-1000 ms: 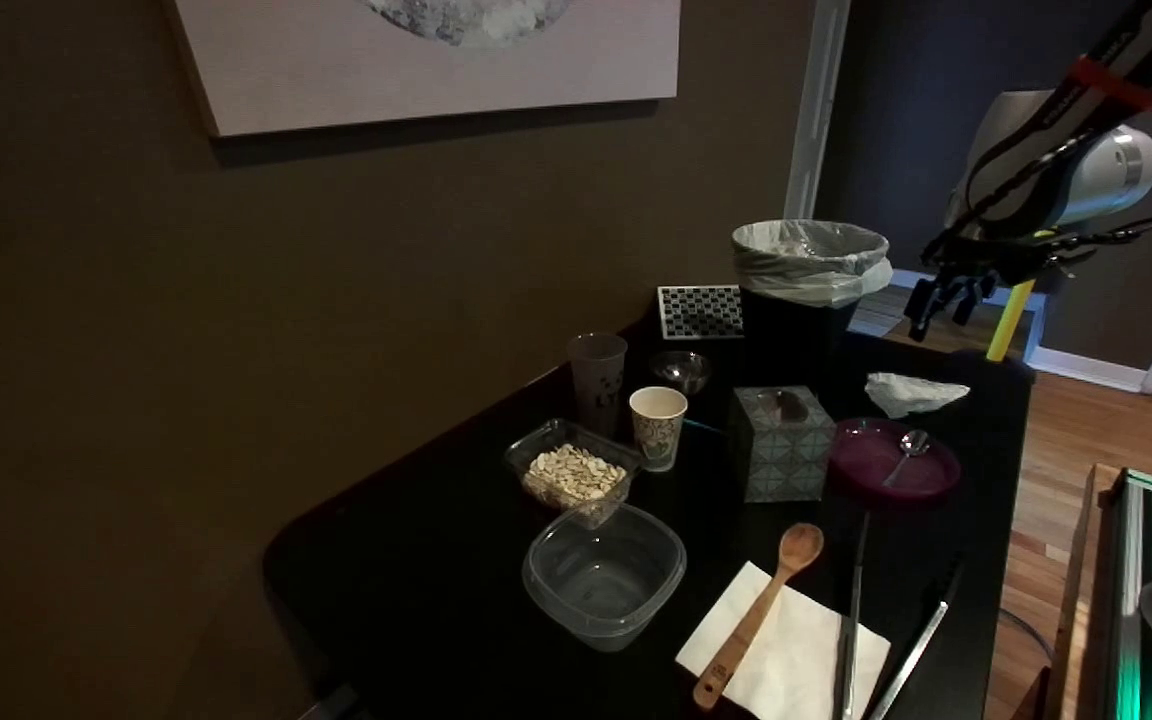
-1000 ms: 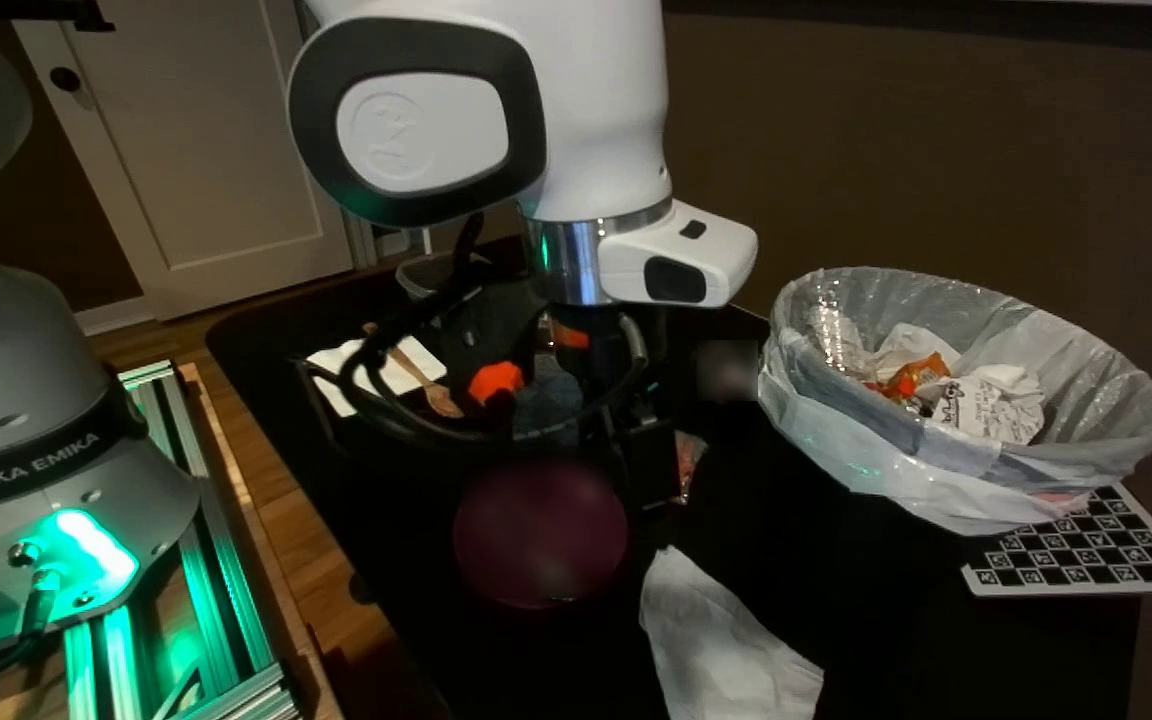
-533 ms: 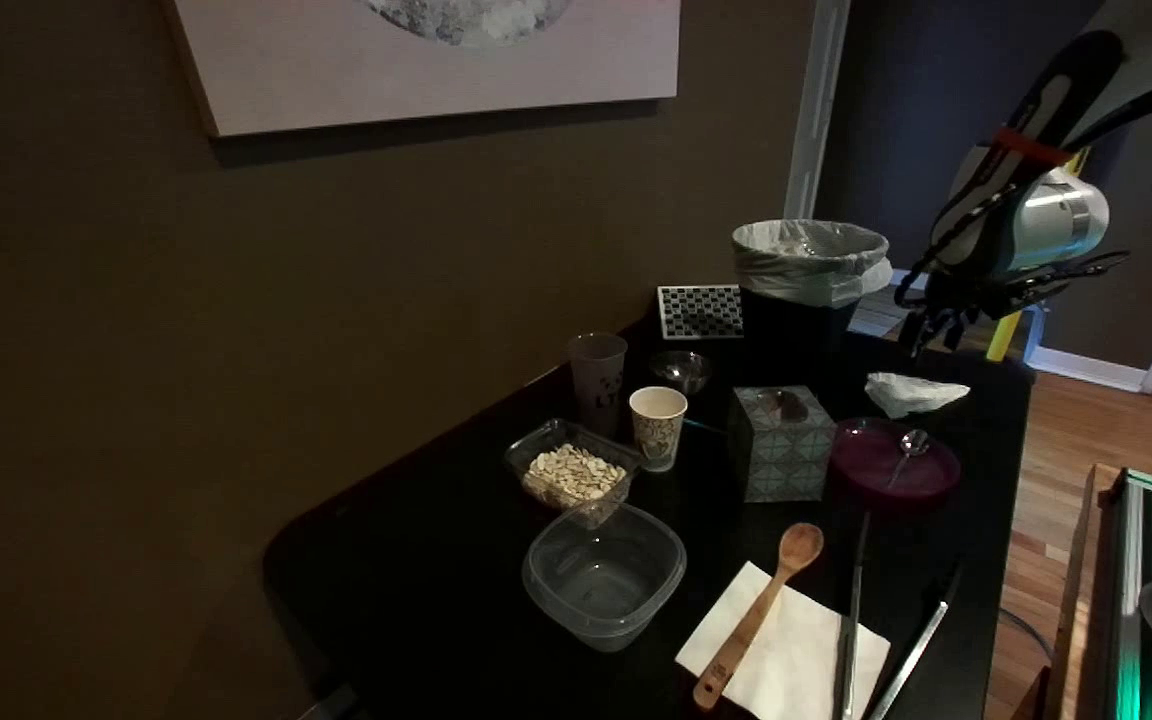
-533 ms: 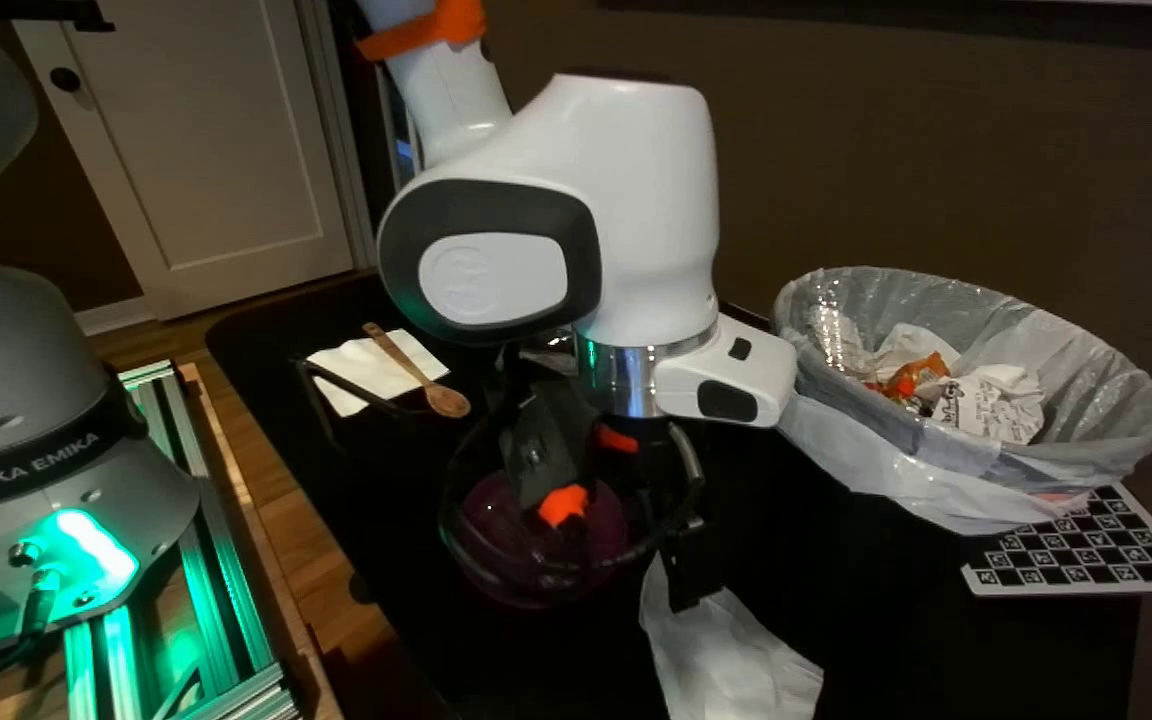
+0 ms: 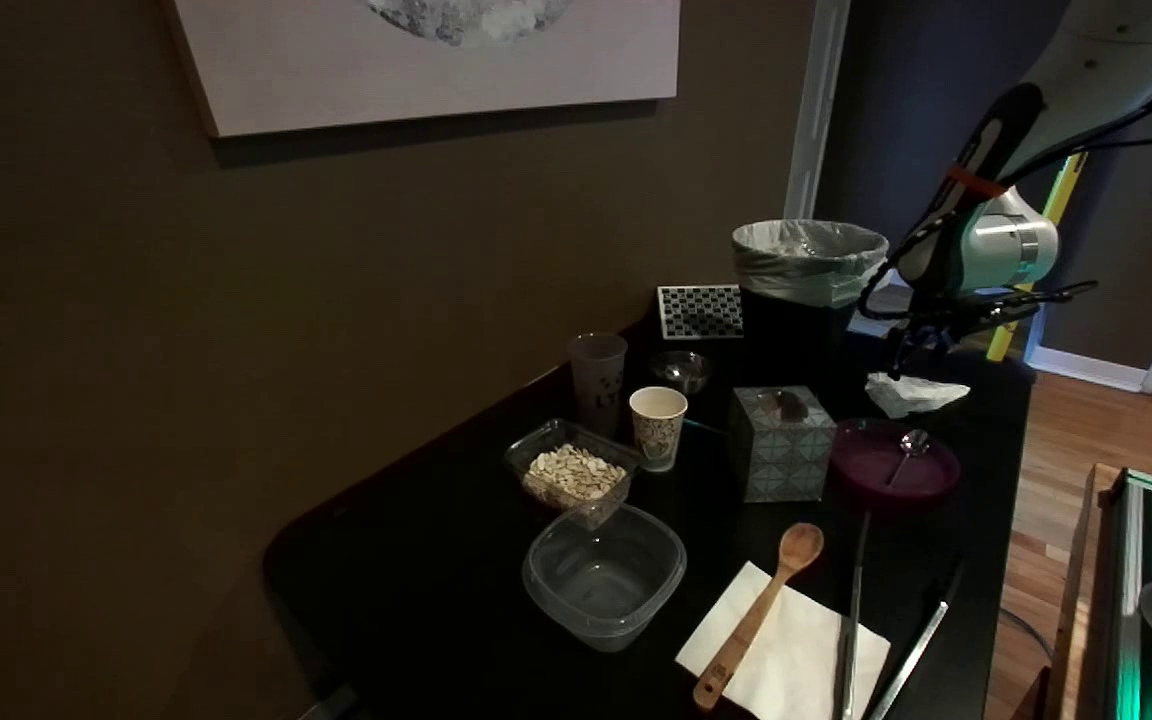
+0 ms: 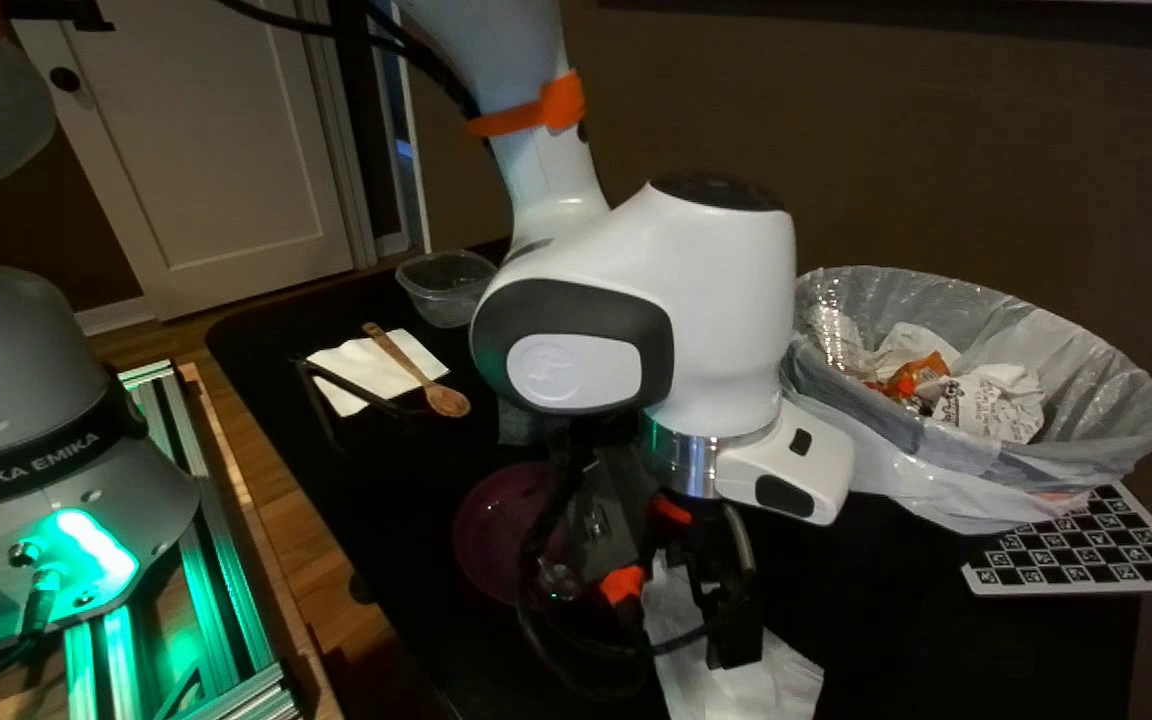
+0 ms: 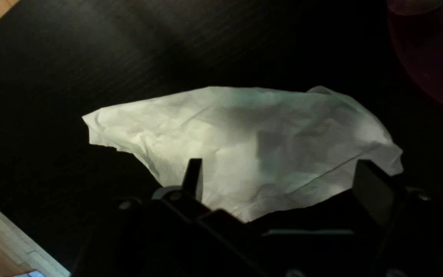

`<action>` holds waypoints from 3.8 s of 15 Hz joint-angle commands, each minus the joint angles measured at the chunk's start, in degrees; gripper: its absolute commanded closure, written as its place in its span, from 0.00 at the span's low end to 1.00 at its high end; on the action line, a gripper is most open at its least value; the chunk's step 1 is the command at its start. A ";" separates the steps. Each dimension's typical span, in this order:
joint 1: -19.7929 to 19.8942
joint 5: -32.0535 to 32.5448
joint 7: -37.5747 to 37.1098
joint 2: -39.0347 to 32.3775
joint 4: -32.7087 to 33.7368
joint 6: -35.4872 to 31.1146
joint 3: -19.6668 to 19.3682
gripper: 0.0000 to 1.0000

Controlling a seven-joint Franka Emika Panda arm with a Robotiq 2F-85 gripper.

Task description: Use the tissue to wipe the plate then put it in the rubbish bin

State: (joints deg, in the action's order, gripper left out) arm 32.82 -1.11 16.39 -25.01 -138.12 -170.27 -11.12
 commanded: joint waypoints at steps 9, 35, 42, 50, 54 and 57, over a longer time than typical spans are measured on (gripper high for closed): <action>15.09 -1.87 3.14 -12.24 8.92 -0.90 12.40 0.25; 29.27 -1.57 4.49 -7.19 8.78 -1.76 16.69 0.99; 21.23 -0.66 0.14 -7.40 5.92 -0.63 14.22 0.99; 16.38 -0.49 1.82 -7.56 2.56 2.57 15.44 0.99; 11.83 -0.67 -2.40 -8.30 4.13 1.70 9.40 0.99; 11.20 -1.54 -4.37 -8.54 5.88 1.42 5.93 0.99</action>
State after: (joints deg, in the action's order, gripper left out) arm 45.77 -1.75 14.67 -32.82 -134.23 -168.94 -1.49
